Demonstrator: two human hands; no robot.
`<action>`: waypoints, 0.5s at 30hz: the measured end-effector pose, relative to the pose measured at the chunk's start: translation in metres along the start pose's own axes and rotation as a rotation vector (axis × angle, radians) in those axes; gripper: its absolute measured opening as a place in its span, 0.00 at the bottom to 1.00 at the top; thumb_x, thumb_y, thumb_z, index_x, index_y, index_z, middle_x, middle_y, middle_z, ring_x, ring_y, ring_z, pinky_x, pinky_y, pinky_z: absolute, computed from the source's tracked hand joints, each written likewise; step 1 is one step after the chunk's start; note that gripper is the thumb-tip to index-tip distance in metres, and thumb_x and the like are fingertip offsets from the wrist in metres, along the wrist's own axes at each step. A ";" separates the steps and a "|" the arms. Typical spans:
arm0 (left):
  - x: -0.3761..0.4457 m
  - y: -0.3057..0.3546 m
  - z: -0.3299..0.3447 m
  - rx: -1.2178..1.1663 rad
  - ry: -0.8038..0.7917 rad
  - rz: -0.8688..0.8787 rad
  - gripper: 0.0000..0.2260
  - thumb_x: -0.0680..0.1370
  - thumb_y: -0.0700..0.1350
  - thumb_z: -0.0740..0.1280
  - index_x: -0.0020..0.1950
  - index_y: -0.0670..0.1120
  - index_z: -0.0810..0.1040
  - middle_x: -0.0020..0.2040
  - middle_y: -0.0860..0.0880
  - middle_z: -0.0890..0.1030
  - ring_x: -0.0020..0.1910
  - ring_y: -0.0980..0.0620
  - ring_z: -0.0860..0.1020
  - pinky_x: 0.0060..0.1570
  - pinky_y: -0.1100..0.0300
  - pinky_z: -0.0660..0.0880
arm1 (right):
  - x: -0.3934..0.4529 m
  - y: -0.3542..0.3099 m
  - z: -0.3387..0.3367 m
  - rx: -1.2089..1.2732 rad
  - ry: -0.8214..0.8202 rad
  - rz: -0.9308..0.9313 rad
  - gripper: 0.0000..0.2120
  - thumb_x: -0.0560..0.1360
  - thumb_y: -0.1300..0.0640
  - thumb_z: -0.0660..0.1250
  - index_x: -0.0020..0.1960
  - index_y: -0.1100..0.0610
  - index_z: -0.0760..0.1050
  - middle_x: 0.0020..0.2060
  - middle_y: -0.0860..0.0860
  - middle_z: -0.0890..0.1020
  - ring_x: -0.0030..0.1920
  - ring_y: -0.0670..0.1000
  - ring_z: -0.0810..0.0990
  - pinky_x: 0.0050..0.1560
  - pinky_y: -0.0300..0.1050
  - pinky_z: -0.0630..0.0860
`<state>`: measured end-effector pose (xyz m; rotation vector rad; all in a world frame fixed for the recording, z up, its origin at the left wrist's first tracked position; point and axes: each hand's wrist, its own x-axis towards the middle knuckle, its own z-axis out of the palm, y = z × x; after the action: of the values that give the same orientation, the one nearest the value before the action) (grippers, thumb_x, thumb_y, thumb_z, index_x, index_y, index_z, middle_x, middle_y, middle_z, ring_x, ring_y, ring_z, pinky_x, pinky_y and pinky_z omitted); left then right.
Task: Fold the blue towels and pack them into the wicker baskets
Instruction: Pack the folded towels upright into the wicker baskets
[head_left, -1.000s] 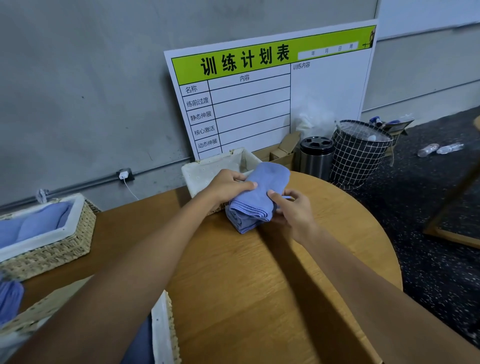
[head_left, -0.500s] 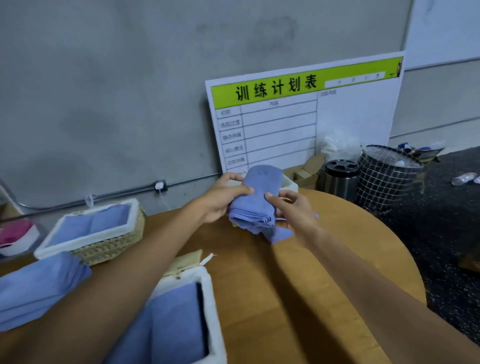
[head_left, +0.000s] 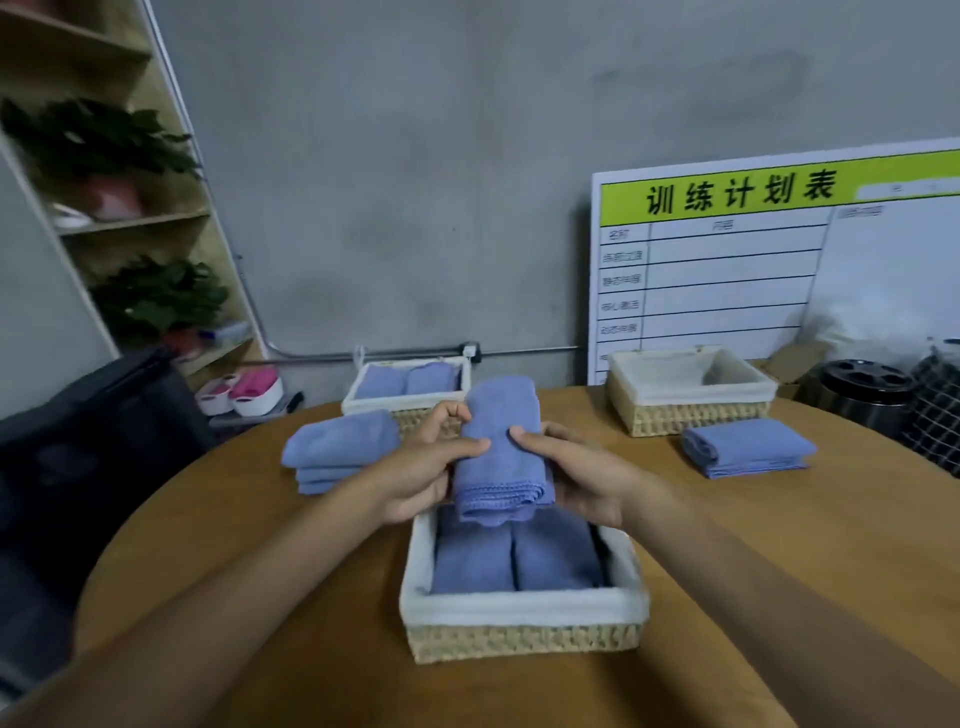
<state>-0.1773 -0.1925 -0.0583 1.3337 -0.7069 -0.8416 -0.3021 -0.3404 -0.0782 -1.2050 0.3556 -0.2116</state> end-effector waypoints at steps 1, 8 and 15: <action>-0.012 -0.005 -0.011 0.013 0.008 -0.021 0.12 0.79 0.32 0.66 0.55 0.47 0.68 0.50 0.46 0.81 0.51 0.49 0.83 0.55 0.50 0.80 | 0.001 0.009 0.010 -0.003 -0.022 0.025 0.31 0.73 0.55 0.74 0.70 0.65 0.69 0.60 0.62 0.82 0.62 0.61 0.80 0.61 0.63 0.77; -0.059 -0.018 -0.056 0.369 0.025 -0.116 0.11 0.79 0.43 0.71 0.58 0.49 0.72 0.57 0.39 0.82 0.57 0.39 0.82 0.59 0.39 0.76 | 0.007 0.054 0.048 -0.101 0.001 0.117 0.27 0.73 0.57 0.76 0.67 0.60 0.69 0.56 0.57 0.84 0.52 0.57 0.85 0.44 0.49 0.83; -0.043 -0.026 -0.050 0.645 -0.030 0.009 0.10 0.79 0.49 0.71 0.56 0.54 0.72 0.53 0.35 0.79 0.50 0.35 0.80 0.45 0.43 0.78 | 0.002 0.055 0.038 -0.165 0.085 0.069 0.20 0.75 0.60 0.73 0.62 0.62 0.67 0.51 0.56 0.83 0.43 0.52 0.86 0.34 0.44 0.80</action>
<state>-0.1609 -0.1307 -0.0889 1.8880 -1.0603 -0.6458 -0.2876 -0.2883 -0.1184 -1.3465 0.4957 -0.1767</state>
